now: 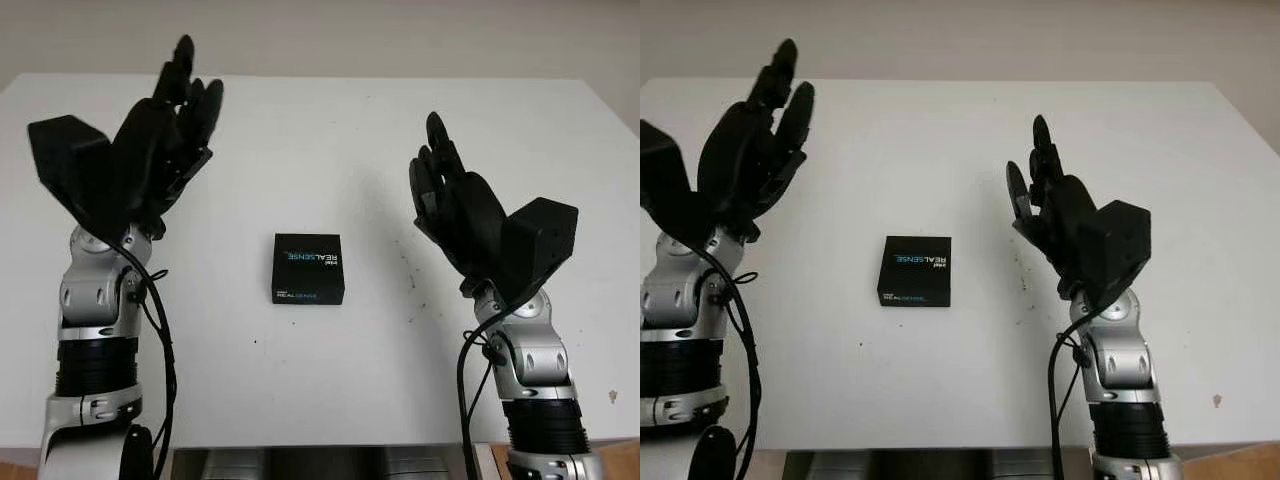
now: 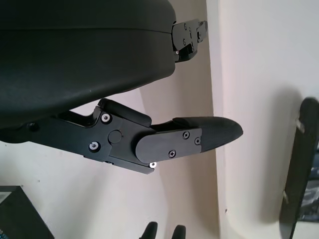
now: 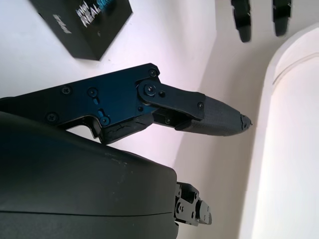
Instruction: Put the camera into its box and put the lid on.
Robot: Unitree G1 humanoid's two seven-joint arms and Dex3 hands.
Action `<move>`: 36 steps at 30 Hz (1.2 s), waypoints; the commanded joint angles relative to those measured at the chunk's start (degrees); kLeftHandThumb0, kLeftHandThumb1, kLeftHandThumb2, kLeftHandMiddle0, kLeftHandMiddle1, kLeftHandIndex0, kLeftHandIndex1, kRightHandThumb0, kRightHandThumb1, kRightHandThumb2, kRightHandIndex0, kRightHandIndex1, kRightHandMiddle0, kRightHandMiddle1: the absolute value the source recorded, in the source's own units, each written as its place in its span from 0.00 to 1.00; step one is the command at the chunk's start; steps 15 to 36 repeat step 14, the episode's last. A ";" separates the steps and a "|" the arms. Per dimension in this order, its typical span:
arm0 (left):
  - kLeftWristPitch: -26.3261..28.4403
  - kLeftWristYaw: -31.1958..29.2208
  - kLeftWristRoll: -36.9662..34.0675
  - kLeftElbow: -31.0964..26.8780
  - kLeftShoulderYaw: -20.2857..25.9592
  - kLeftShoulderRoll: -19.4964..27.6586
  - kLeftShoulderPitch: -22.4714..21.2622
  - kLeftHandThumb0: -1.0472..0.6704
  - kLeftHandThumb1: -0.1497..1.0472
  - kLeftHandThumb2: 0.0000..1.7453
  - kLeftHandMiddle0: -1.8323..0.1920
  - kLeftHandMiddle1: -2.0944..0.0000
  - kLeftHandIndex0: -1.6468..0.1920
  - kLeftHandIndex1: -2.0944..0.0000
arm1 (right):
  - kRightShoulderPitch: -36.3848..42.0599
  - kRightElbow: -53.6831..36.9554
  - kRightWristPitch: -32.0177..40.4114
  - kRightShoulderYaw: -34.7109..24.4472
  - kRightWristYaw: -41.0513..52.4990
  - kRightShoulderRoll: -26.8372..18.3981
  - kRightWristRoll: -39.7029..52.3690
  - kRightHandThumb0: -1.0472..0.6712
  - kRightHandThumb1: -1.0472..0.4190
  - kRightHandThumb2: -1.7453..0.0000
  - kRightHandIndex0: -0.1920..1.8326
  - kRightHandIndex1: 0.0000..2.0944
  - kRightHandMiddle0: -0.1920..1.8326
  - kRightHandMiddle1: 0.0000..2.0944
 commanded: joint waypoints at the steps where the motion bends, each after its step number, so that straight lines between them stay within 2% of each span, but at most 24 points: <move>1: -1.25 0.50 -0.78 -0.92 0.75 -0.11 1.53 0.15 1.00 0.40 1.00 1.00 1.00 1.00 | -1.84 1.44 -1.13 0.00 -0.74 -0.10 -0.41 0.14 0.00 0.57 0.00 0.00 0.00 0.00; 7: -5.54 0.07 -0.39 -0.55 -0.16 -0.08 6.57 0.14 1.00 0.39 1.00 1.00 1.00 1.00 | -3.25 3.28 1.86 -0.27 -1.89 0.86 0.53 0.14 0.00 0.58 0.00 0.00 0.00 0.00; 14: -6.33 -0.60 -1.09 -1.77 -1.76 -0.88 10.51 0.15 1.00 0.37 1.00 1.00 1.00 1.00 | -1.72 2.94 2.95 0.01 -2.37 1.43 0.48 0.11 0.00 0.59 0.00 0.00 0.00 0.00; 36: -6.33 -0.60 -1.09 -1.77 -1.76 -0.88 10.51 0.15 1.00 0.37 1.00 1.00 1.00 1.00 | -1.72 2.94 2.95 0.01 -2.37 1.43 0.48 0.11 0.00 0.59 0.00 0.00 0.00 0.00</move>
